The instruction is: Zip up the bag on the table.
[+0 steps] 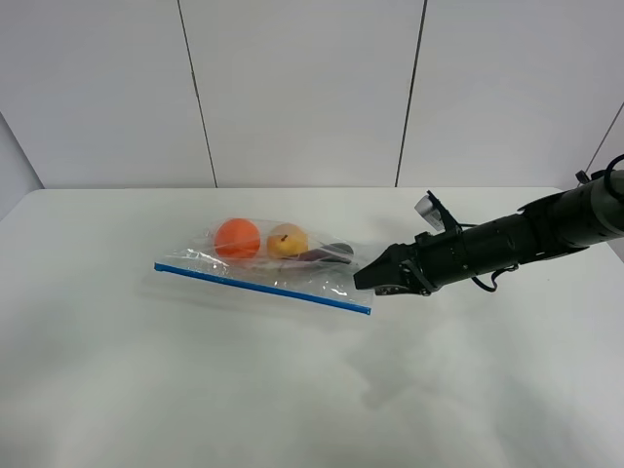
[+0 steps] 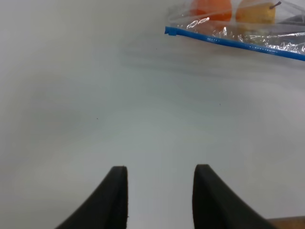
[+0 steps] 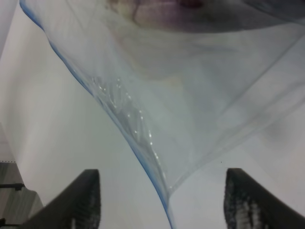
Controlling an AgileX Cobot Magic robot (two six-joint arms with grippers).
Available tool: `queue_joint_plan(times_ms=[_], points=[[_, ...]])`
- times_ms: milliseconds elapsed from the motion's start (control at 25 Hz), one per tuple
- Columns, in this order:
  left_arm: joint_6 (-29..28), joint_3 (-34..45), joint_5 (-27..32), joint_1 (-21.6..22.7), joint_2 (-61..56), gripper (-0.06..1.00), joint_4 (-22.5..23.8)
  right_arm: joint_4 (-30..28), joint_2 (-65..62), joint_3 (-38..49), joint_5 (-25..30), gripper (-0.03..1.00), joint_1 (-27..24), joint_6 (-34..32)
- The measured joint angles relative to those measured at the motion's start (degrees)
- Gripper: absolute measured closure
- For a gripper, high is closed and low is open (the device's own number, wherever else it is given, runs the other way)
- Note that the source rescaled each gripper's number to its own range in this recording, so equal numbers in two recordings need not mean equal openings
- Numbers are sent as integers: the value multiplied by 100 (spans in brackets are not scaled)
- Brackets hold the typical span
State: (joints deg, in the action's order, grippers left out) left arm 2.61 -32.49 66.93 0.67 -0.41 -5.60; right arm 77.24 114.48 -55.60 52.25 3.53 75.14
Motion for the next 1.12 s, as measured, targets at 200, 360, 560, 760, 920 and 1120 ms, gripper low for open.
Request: queue_joint_plan(times_ms=[200, 360, 560, 760, 920, 1120], points=[[0, 0, 0, 0, 0, 44, 0, -707, 0, 0, -555, 8, 0, -230], [0, 0, 0, 0, 0, 44, 0, -1819, 0, -126, -1045, 8, 0, -619], [0, 0, -7, 0, 0, 44, 2, -3199, -117, -669, -1401, 8, 0, -1414], [0, 0, -7, 0, 0, 44, 2, -5505, -440, -1379, -1535, 8, 0, -2908], [0, 0, -7, 0, 0, 44, 2, -7648, -631, -1870, -1514, 8, -7, -4809], [0, 0, -7, 0, 0, 44, 2, -7673, -777, -2095, -1489, 8, -91, -6397]])
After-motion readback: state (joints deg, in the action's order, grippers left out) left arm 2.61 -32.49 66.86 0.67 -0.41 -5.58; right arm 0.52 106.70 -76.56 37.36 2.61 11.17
